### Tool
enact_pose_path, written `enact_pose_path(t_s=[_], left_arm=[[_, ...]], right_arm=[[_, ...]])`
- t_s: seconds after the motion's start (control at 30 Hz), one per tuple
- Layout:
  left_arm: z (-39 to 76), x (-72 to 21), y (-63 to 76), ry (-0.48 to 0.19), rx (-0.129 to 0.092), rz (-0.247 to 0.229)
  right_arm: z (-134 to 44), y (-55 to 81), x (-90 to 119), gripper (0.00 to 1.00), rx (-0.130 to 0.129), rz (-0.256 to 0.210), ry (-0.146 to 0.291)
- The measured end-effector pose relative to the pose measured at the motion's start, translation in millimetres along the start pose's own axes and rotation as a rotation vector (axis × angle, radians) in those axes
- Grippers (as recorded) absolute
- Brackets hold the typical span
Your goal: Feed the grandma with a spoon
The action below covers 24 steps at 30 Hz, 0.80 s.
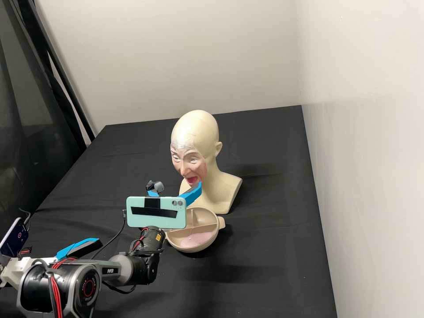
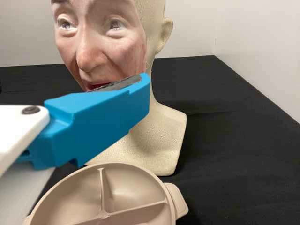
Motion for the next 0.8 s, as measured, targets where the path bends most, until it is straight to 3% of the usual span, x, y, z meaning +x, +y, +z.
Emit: enact_pose_path(t_s=[0.53,0.67,0.8], left_arm=[[-1.7,0.0,0.3,0.005,0.001,0.001],[-17.6,-5.6,-3.2,0.055,0.004,-0.016],[-37.0,-12.4,-5.8,0.115,-0.025,-0.029]], right_arm=[[0.0,0.0,0.0,1.00,0.000,0.000,0.000],[0.0,0.0,0.0,1.00,0.000,0.000,0.000],[0.0,0.0,0.0,1.00,0.000,0.000,0.000]])
